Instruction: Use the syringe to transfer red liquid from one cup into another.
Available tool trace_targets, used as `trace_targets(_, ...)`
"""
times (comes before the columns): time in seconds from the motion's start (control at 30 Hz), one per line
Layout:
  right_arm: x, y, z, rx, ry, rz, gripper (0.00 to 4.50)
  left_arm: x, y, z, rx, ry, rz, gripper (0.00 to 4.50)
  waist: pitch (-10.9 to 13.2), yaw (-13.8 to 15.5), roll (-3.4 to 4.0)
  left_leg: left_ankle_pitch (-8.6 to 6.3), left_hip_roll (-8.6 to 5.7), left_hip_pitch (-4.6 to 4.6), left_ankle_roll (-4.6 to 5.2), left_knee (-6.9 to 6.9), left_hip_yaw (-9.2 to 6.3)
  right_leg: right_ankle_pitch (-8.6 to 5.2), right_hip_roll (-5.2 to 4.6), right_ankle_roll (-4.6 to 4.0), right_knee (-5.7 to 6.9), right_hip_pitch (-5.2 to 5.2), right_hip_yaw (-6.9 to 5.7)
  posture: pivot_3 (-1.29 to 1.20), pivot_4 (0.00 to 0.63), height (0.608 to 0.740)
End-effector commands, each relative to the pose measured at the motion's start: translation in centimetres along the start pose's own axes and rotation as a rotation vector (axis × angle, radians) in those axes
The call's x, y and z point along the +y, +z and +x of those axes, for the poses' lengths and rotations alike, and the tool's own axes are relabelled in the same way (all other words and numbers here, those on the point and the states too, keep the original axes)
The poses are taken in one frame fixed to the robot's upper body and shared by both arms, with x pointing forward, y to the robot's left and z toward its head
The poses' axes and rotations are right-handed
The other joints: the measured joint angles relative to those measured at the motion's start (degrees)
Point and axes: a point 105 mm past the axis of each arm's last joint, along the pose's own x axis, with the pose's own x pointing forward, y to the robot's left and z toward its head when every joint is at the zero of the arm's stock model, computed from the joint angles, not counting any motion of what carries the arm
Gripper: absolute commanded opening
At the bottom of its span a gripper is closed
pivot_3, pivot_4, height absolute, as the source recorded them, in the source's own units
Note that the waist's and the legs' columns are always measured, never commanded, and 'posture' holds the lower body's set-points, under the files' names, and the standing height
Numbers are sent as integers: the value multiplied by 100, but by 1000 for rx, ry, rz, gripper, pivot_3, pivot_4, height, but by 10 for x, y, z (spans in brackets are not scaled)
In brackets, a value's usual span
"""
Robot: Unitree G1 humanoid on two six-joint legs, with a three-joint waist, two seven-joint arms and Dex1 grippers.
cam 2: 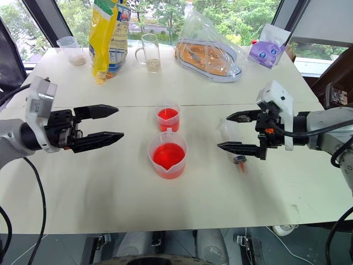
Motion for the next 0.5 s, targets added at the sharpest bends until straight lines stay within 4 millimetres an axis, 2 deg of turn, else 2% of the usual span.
trace_targets(0.03, -1, 9, -4, -20, -8, -34, 4414, -2, 12, -1, -21, 2, 64, 4500, 0, 0, 0, 0, 0, 0, 0, 0, 0, 0, 0, 0, 0, 0, 0, 0, 150, 740)
trace_targets(0.5, -3, 7, -4, -7, -22, -30, 4414, -3, 17, 3, -45, -11, 64, 4500, 0, 0, 0, 0, -1, 0, 0, 1, 0, 2, 1, 3, 2, 0, 0, 0, 150, 740)
